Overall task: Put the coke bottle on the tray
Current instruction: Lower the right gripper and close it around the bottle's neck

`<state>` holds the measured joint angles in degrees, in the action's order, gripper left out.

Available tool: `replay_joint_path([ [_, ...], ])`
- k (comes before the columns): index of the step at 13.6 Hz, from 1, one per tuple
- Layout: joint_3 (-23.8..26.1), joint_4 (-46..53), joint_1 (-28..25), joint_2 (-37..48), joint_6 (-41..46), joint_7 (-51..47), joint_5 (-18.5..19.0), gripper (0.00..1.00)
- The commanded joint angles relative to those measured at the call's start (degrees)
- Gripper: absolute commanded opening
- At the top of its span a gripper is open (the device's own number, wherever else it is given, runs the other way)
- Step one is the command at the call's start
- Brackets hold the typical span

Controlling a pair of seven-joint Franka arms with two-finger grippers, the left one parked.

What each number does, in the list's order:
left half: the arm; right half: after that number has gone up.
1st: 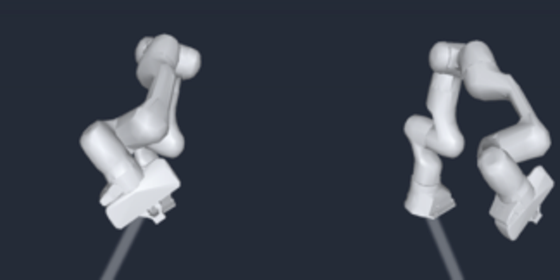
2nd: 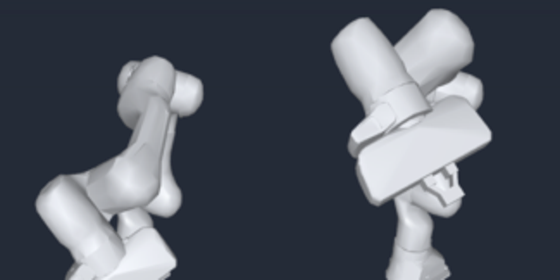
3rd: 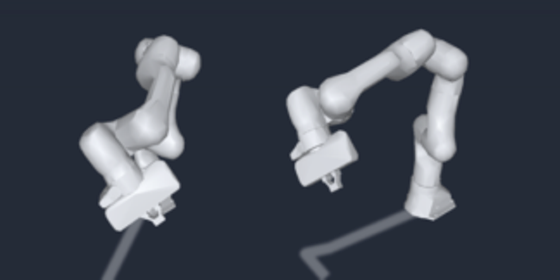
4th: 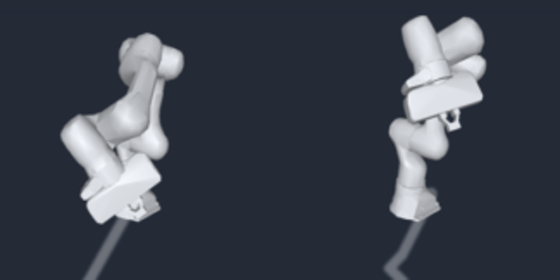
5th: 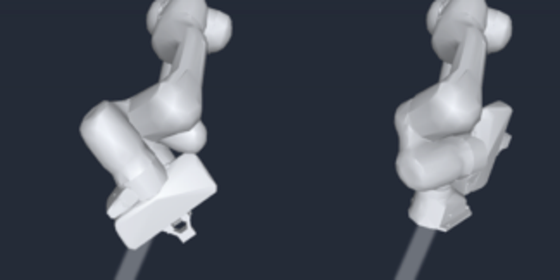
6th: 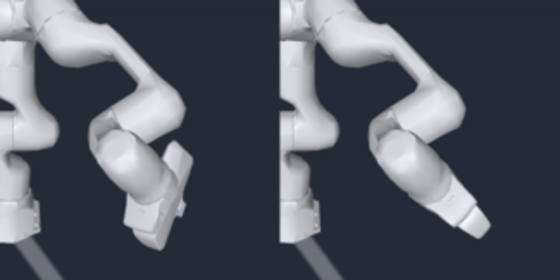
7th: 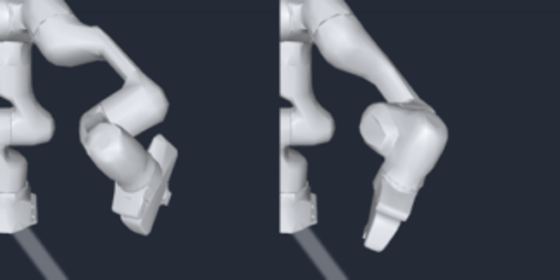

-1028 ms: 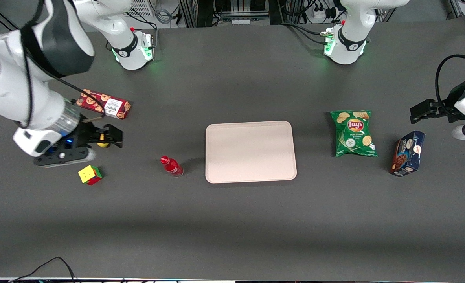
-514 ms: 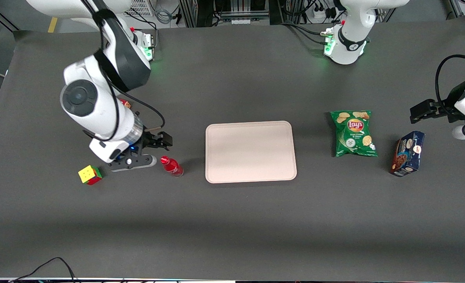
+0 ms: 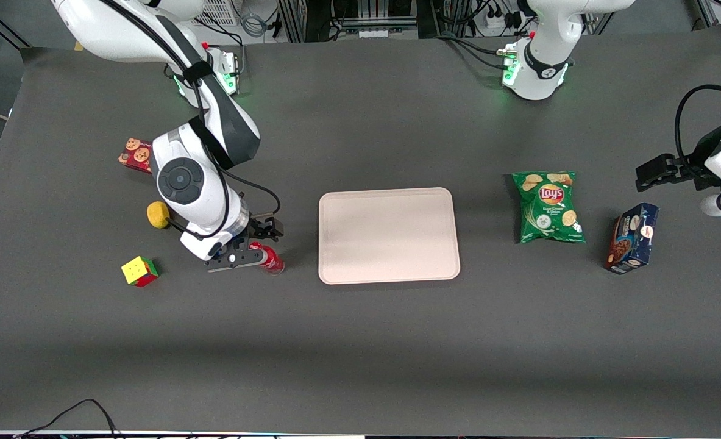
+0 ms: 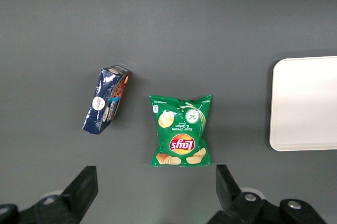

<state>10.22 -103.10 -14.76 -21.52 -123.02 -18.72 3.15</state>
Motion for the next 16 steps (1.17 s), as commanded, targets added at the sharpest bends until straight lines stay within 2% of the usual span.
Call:
replay_joint_path([
  [1, 0.0, -2.4, -0.2, 0.0, -3.5, -1.9, 1.3, 1.0],
  [3, 0.0, -2.4, 0.0, -0.4, -3.7, -1.9, 3.0, 1.0],
  [5, 0.0, -2.4, 0.1, -0.5, -4.1, -1.9, 3.0, 0.99],
  [8, 0.0, -2.4, 0.2, -0.8, -4.5, -1.8, 3.1, 0.73],
  [11, 0.0, -2.4, 0.2, -1.2, -5.2, -1.8, 3.9, 0.58],
  [16, 0.0, -2.3, 0.3, -0.5, -5.2, -1.7, 4.0, 0.12],
])
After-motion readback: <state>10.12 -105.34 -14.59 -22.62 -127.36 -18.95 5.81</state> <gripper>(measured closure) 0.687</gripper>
